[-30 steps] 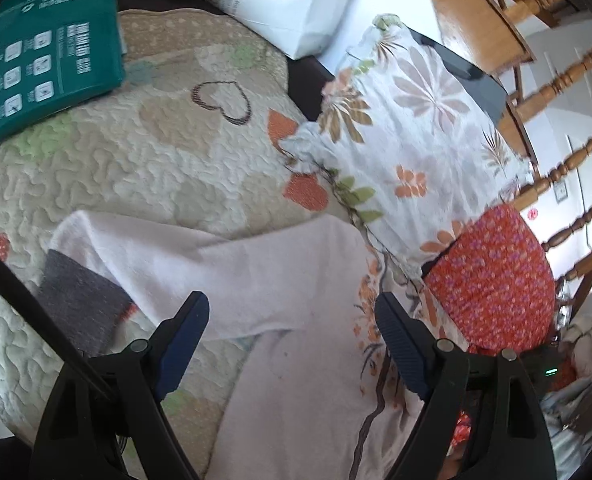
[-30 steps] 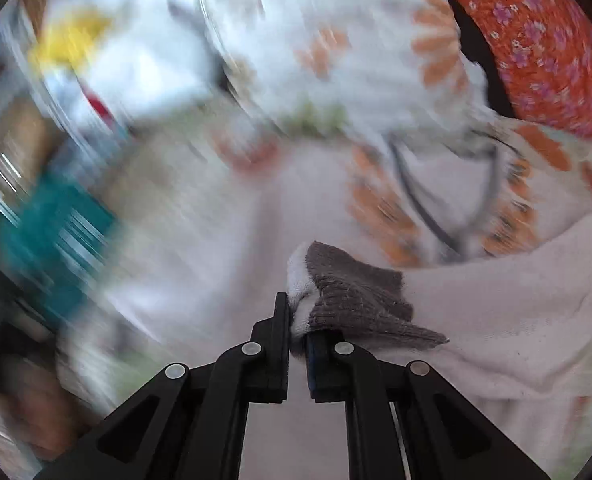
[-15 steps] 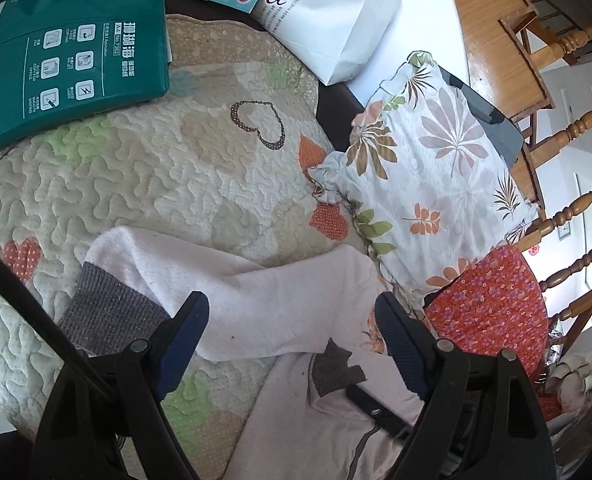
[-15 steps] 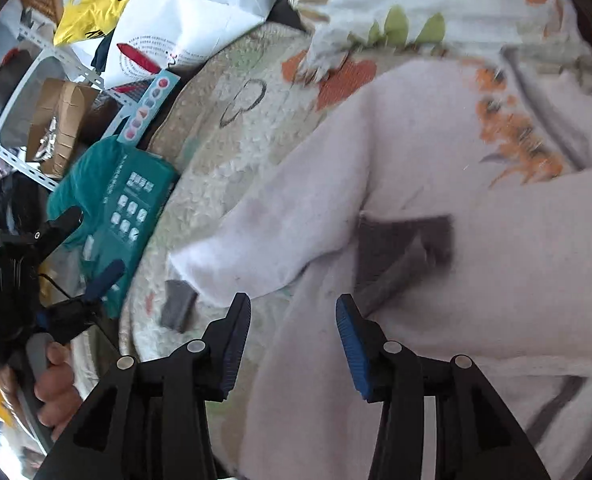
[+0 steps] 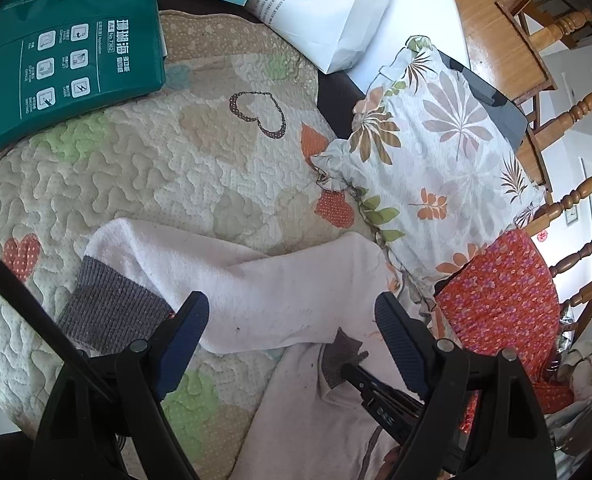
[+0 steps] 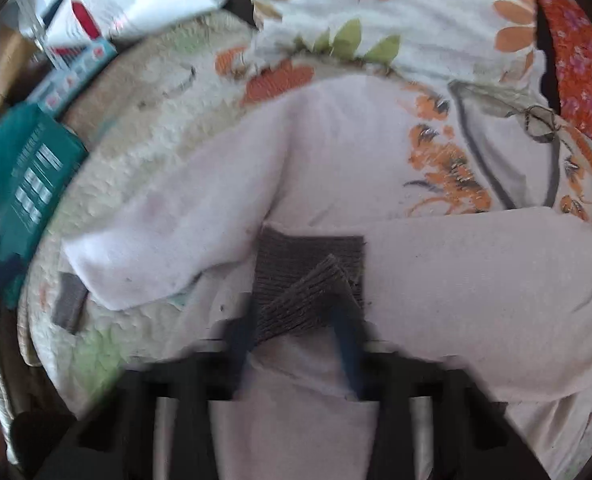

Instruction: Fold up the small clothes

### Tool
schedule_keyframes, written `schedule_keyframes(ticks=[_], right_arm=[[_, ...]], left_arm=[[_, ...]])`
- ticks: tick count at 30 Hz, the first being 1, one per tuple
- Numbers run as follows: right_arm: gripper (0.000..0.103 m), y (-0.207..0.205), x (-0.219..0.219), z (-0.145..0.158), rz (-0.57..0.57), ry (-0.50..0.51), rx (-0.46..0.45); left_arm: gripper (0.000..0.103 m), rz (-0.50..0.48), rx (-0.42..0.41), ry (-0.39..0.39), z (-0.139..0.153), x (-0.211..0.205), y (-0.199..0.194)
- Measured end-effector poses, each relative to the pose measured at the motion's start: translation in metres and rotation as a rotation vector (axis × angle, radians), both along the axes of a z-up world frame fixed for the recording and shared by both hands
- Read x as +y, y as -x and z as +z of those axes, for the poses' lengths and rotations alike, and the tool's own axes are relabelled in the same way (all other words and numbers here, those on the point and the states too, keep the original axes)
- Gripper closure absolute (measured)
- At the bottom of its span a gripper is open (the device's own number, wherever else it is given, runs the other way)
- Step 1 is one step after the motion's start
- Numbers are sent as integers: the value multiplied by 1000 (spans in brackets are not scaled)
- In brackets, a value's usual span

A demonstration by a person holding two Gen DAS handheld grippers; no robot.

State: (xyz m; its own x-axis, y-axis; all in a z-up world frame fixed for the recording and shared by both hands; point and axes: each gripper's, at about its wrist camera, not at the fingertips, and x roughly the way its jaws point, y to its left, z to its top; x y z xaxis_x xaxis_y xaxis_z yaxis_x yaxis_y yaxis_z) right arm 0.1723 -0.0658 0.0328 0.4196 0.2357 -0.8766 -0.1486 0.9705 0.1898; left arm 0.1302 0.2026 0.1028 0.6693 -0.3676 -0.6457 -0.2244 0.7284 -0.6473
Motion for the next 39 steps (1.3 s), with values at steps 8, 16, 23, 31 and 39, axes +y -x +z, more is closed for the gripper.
schedule_keyframes(ticks=[8,16,23,31,39], right_arm=[[96,-17,55,-4,121,-263,17],[77,4,27,21,131,-258,-39],[75,28,-150,27,-278,-129,-86],[71,92,-288,16,-606,-20,-95],[42,111,-251,-6,-389,118,-122]], left_arm=[[19,17,2,-26,-2,2,-4],[19,8,12,-41,-5,-2,-5],[19,-18,20,-73,-7,-13,-6],[19,-101,29,-197,-24,-68,-13],[19,-277,13,-322,-52,-155,-19]])
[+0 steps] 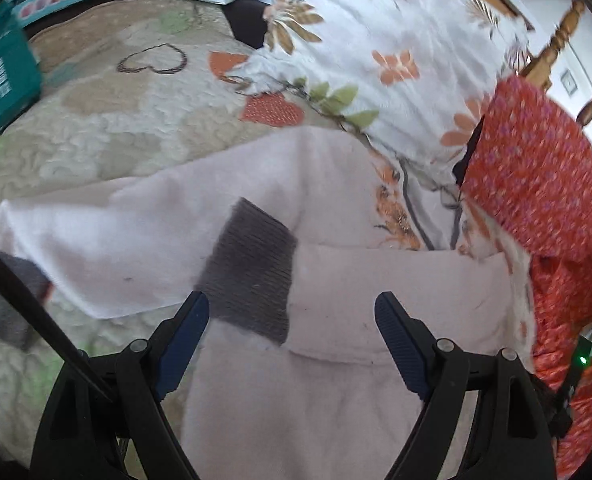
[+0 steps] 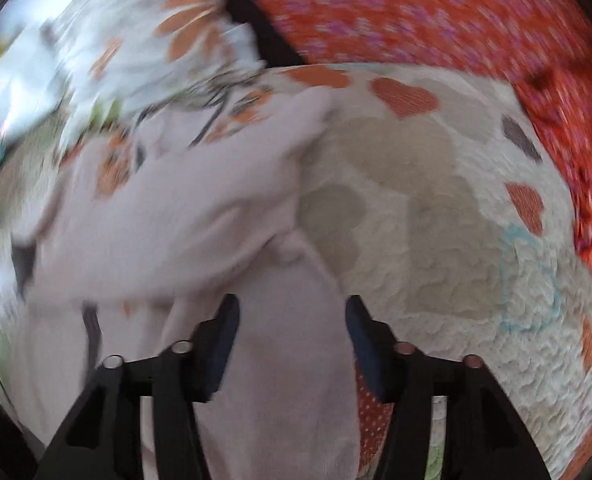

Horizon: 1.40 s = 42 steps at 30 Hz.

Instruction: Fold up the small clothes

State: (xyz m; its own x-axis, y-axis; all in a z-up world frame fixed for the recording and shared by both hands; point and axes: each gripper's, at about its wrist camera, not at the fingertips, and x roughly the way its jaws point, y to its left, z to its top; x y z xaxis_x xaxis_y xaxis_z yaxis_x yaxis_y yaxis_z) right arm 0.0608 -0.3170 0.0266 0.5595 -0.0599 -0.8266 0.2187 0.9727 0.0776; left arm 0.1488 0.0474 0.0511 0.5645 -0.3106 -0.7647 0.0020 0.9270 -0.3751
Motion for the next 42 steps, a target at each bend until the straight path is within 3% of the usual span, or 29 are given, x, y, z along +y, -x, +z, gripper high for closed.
schedule_keyframes(ticks=[3,8,9,10,11,13,15,17,23,25,31,36,39,42], right_arm=[[42,-11,19,-13,35,123,-4],[42,-42,8,-17,-27,103,-53],[49,-44,2,-17,-49,82,-64],[72,-46,-6,-16,-81,50,-77],[78,-45,-13,-15,-120,25,-82],[78,-33,-34,-15,-229,-4,-97],[78,-22,-43,-18,-301,4,-92],[76,-6,-53,-28,-330,-71,-92],[54,10,-51,-17,-329,-61,-82],[53,24,-53,-11,-339,-95,-98],[51,61,-41,5,-329,-91,-133],[48,86,-14,4,-250,-36,-153],[45,99,-8,-7,-225,-56,-162],[45,108,-10,-23,-233,-98,-145]], left_arm=[[19,20,-8,-35,-16,-11,-11],[19,20,17,-167,-45,-32,-21],[19,10,6,-216,-46,-38,-20],[19,-8,4,-270,-49,-45,-18],[19,-25,-1,-318,-51,-51,-16],[19,-35,-15,-366,-53,-57,-13],[18,-28,-11,-360,-53,-56,-13],[17,-25,-4,-352,-53,-54,-14],[15,-42,7,-374,-51,-56,-11],[15,-52,21,-355,-46,-55,-11],[15,-57,-4,-177,-12,-19,6],[15,124,-7,-80,0,71,21],[15,269,29,25,-12,125,38],[15,344,80,103,-28,159,46]])
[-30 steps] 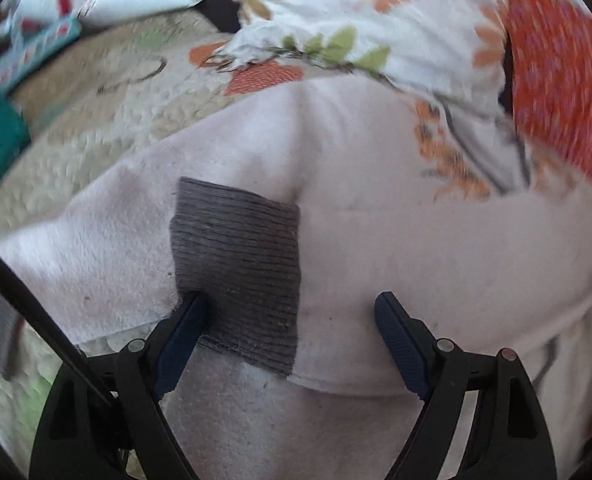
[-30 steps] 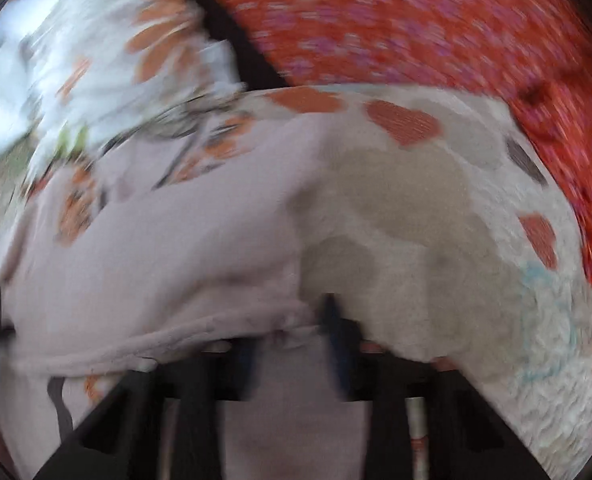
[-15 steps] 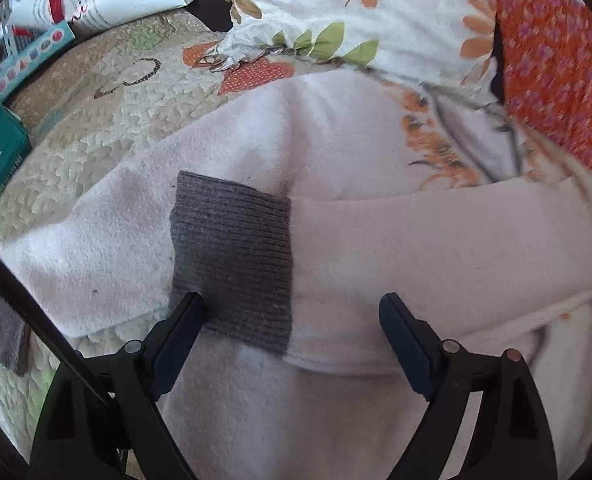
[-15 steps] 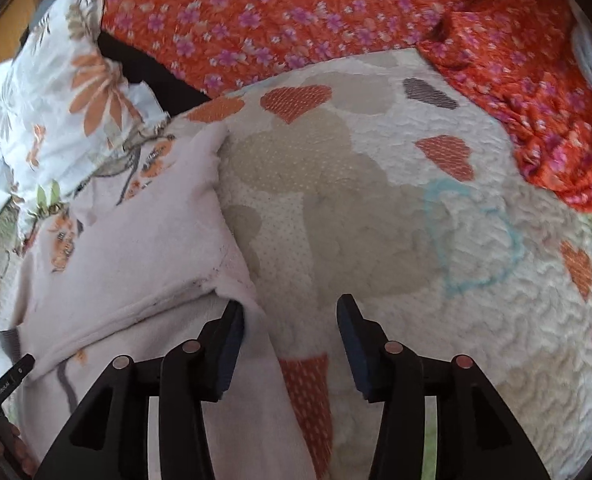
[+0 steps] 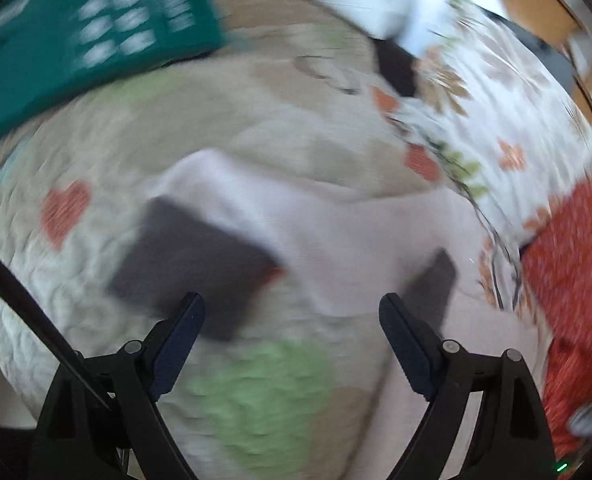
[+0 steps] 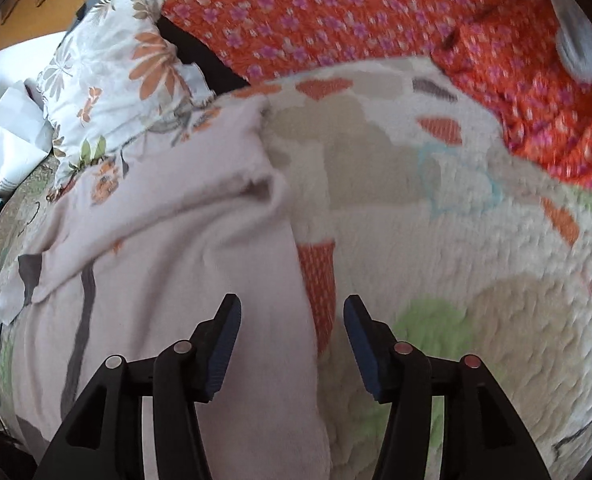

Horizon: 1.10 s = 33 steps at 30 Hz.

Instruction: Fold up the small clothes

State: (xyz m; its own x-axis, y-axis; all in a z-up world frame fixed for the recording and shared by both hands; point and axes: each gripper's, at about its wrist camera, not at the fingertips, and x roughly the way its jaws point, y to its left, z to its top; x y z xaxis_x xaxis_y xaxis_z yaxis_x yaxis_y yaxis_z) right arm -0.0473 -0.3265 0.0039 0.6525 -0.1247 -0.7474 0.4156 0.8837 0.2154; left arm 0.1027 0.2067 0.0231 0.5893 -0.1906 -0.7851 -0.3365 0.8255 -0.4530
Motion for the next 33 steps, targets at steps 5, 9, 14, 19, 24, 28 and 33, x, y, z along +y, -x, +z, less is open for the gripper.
schedule_keyframes(ticks=[5,9,14,19,24,28,33], right_arm=[[45,3,-9,-4,-12,-66,-9],[44,7,-12,-6,-23,-72,-7],[44,8,-13,-6,-32,-77,-10],[44,4,-16,-7,-38,-91,-17],[44,0,-22,-6,-28,-143,-33],[44,-1,-25,-4,-24,-156,-48],[44,5,-27,2,-25,-137,-64]], left_arm=[[15,57,-5,119,-8,19,-7],[15,57,5,146,-13,13,-40],[97,88,27,33,-5,18,-60],[98,88,-76,8,46,23,-65],[98,-111,-221,-42,116,-47,-63],[95,-442,-264,25,144,-162,-64],[63,-814,-201,182,144,-269,-43]])
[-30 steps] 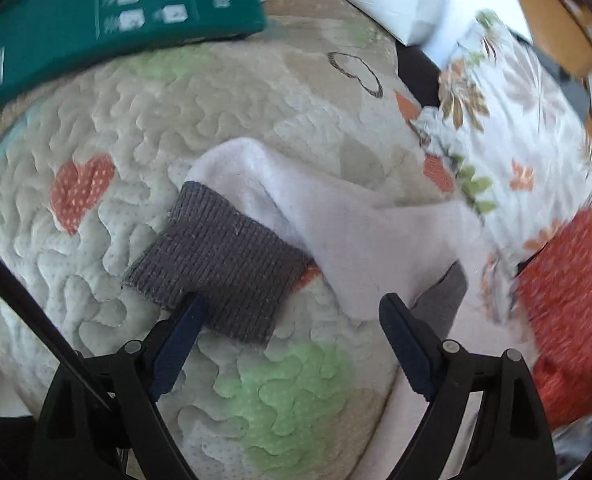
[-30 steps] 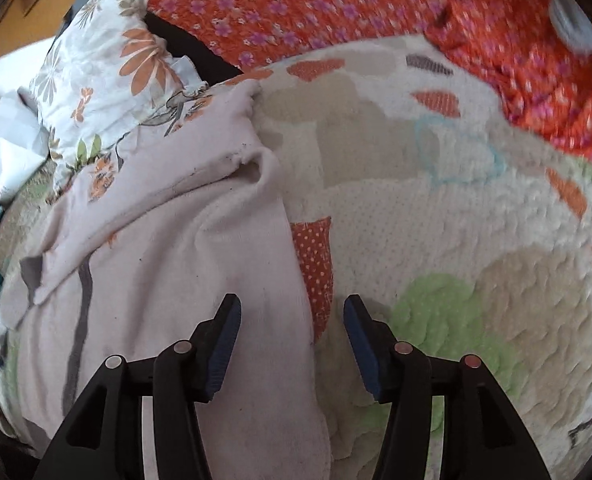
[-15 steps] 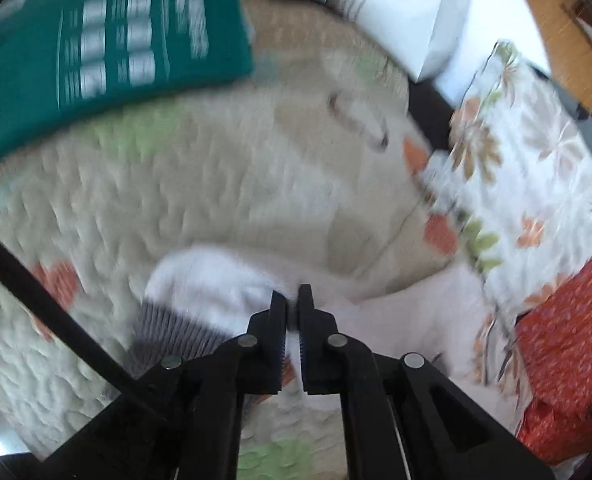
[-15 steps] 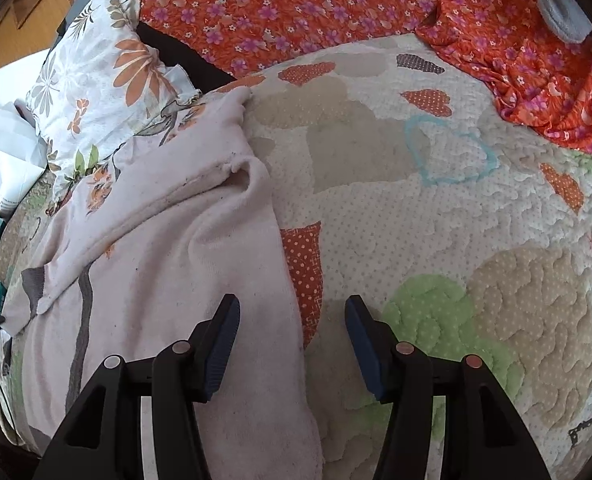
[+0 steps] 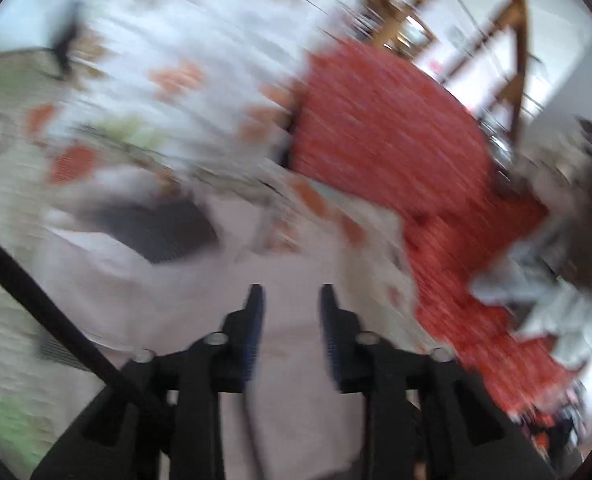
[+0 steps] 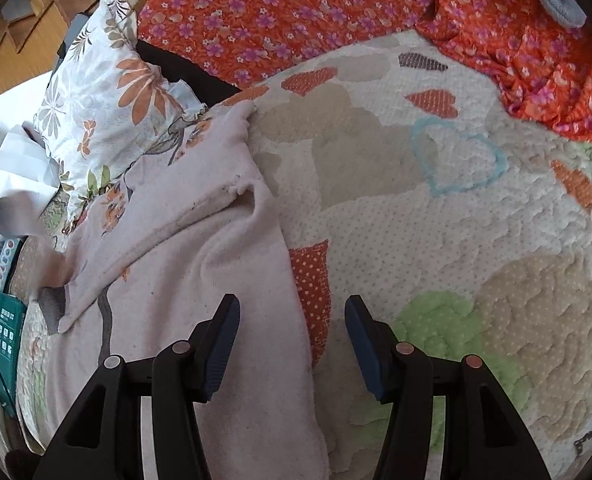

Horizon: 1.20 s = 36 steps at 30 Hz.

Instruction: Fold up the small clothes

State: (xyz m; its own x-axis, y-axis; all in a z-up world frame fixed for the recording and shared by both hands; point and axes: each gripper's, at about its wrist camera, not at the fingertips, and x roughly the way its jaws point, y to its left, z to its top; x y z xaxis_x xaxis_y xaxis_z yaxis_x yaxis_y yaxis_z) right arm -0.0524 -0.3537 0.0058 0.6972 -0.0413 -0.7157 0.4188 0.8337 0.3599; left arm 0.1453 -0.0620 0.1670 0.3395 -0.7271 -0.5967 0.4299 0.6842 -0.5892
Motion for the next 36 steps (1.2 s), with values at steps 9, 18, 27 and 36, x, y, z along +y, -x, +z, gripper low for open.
schedule_keyframes(ticks=[9,18,27,36], right_arm=[[44,0,12,9,57,73,-16],[44,-16,62,36,193,103,-54],[40,-145,126,66,276,-48,-19],[56,-234,147,26,140,-91,227]], left_arm=[[40,245,25,-185,-54,55,7],[40,551,144,-145,-103,162,-23],[34,609,20,-155,-71,186,-16],[33,577,59,-166,-77,185,-21]])
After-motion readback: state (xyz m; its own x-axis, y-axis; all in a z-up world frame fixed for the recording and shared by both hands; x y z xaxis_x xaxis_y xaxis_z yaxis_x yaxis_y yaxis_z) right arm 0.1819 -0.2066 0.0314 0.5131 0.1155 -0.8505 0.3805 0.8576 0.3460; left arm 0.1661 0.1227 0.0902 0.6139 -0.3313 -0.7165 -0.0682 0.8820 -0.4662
